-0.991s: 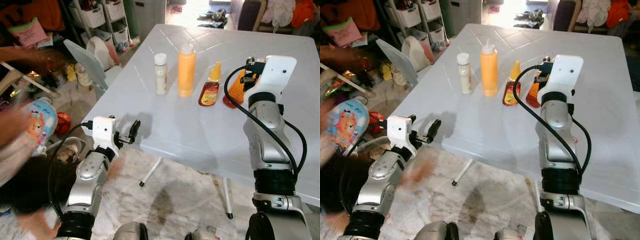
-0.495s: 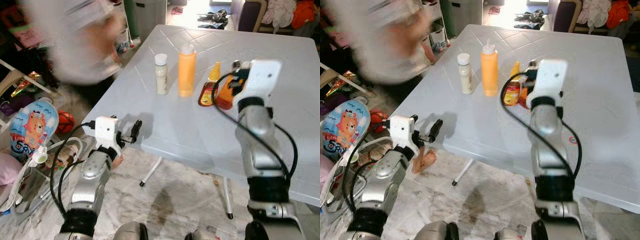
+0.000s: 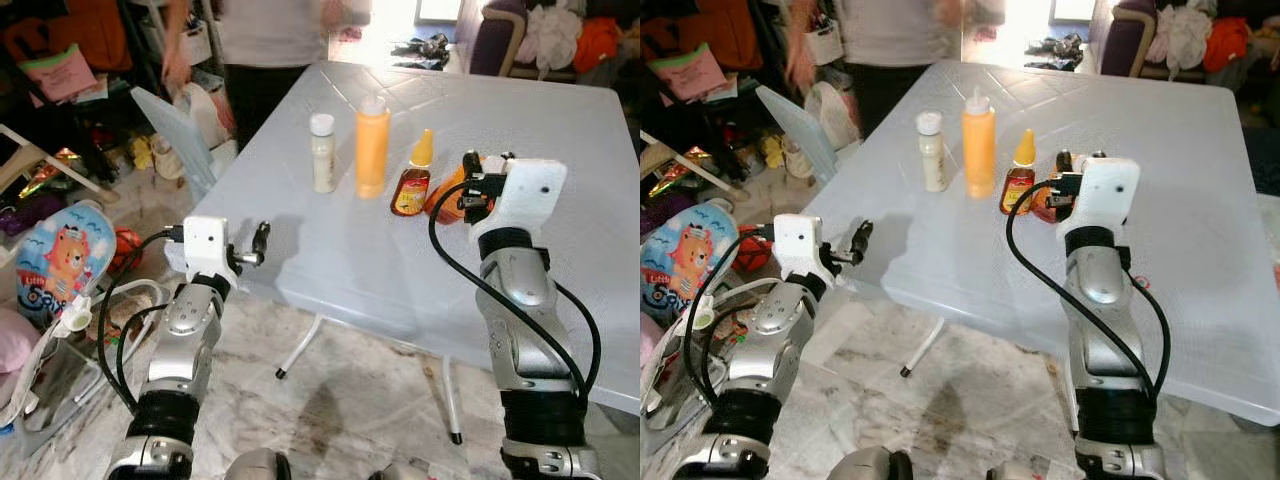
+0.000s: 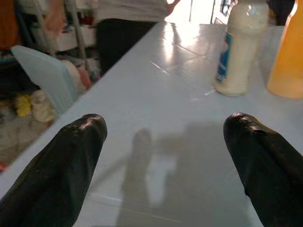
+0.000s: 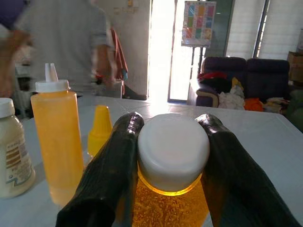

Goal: Restocking fridge

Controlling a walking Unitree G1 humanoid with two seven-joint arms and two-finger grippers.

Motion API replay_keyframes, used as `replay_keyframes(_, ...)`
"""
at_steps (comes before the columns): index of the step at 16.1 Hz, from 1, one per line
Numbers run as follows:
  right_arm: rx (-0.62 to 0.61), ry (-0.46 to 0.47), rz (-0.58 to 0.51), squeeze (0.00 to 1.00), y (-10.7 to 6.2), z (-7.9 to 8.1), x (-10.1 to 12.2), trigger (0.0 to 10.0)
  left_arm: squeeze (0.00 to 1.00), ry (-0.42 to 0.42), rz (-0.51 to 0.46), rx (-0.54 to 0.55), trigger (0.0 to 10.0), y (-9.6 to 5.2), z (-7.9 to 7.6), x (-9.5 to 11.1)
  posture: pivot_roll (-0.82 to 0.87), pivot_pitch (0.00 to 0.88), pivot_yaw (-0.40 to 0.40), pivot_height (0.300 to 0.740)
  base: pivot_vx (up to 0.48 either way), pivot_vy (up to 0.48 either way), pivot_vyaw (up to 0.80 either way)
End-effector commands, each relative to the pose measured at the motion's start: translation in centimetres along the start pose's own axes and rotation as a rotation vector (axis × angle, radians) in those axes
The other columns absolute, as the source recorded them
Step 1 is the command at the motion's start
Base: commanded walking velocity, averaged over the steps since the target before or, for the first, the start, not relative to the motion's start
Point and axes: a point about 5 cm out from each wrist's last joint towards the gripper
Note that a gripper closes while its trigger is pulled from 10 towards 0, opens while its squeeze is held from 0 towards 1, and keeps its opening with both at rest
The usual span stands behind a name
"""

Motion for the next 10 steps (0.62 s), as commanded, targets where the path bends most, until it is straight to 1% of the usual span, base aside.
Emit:
replay_keyframes(1,0.003,0.01,0.007,0.0,-0.1,0.2,-0.1,10.0,0.0,0.014,-0.009,0.031,10.0,0.5,0.6,0.3,-0.07,0.0,0.05,0.74,0.0,0.0,0.0)
replay_keyframes(2,0.01,0.004,-0.019,0.0,0.3,0.7,0.3,10.0,0.0,0.012,-0.016,0.058,10.0,0.8,0.8,0.5,-0.08,0.0,0.052,0.74,0.0,0.0,0.0)
replay_keyframes(3,0.023,-0.005,-0.041,0.0,0.7,1.1,0.8,10.0,0.0,0.015,-0.022,0.058,10.0,1.0,0.9,0.7,-0.08,0.0,0.053,0.74,0.0,0.0,0.0)
replay_keyframes(5,0.011,-0.03,-0.085,0.0,1.7,1.6,2.0,10.0,0.0,0.02,-0.029,0.056,10.0,1.4,0.8,0.9,-0.09,0.0,0.056,0.74,0.0,0.0,0.0)
replay_keyframes(6,0.013,-0.028,-0.114,0.0,2.1,1.6,2.9,10.0,0.0,0.013,-0.034,0.051,10.0,1.6,0.4,1.1,-0.09,0.0,0.064,0.74,0.0,0.0,0.0)
replay_keyframes(8,-0.004,-0.014,-0.125,0.0,2.3,1.5,3.5,10.0,0.0,0.005,-0.035,0.03,10.0,1.9,-0.1,1.3,-0.1,0.0,0.069,0.74,0.0,0.0,0.0)
replay_keyframes(9,-0.027,-0.017,-0.118,0.0,2.2,1.4,3.4,10.0,0.0,0.011,-0.031,0.021,10.0,1.9,-0.2,1.2,-0.1,0.0,0.067,0.74,0.0,0.0,0.0)
replay_keyframes(10,-0.053,0.018,-0.085,0.0,2.0,1.5,3.0,10.0,0.0,-0.006,-0.008,0.011,10.0,1.9,-0.2,0.9,-0.1,0.0,0.065,0.74,0.0,0.0,0.0)
Point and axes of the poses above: a point about 5 cm out from each wrist's last joint towards the gripper, its own y axis pointing out of the wrist towards the gripper, its own x axis along the axis of the wrist's last joint, z = x × y, and after that the axes turned 9 degrees about y, right-handed
